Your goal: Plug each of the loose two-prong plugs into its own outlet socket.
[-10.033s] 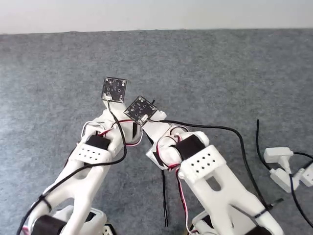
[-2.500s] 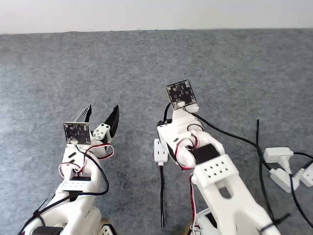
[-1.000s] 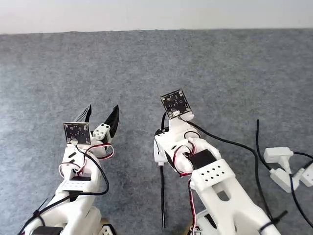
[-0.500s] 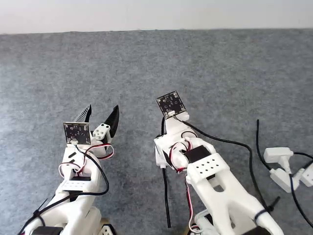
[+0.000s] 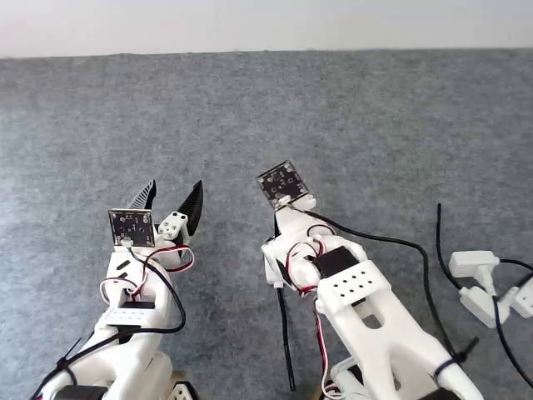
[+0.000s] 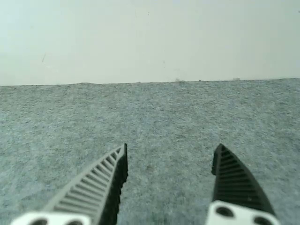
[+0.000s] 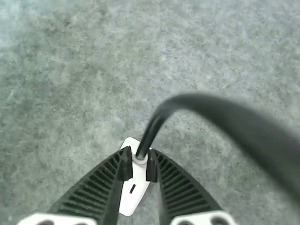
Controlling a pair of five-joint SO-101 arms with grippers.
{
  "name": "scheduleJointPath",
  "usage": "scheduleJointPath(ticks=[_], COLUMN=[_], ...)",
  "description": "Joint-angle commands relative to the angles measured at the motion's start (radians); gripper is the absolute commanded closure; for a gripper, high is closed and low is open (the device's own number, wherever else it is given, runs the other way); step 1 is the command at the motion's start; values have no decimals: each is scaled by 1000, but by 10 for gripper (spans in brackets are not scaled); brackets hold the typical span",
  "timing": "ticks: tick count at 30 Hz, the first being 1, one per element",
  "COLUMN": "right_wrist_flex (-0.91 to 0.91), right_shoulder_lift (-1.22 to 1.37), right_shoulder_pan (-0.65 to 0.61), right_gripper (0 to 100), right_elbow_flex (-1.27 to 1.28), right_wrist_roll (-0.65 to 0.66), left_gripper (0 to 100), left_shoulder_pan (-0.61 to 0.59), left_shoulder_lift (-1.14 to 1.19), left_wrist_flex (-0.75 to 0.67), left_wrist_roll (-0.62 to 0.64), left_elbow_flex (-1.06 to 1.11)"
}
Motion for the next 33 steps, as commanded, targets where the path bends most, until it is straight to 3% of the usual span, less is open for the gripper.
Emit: scheduleJointPath(ticks=[1, 6, 14, 33], right_wrist_flex=[33, 81, 139, 88], right_shoulder_lift=[97, 145, 111, 216], right_shoulder_pan=[-18, -21, -110, -142], right_gripper=[990, 980, 749, 764], right_elbow_flex=[-35, -91, -87, -141], right_wrist_roll=[46, 52, 48, 44], left_gripper=[725, 725, 725, 725], left_shoulder_pan=[-2, -2, -2, 5], left_shoulder_lift=[-18, -18, -18, -18], left_wrist_flex=[-25, -25, -23, 37], left_wrist_roll=[-8, -8, -8, -8], left_elbow_flex=[-2, -2, -2, -10])
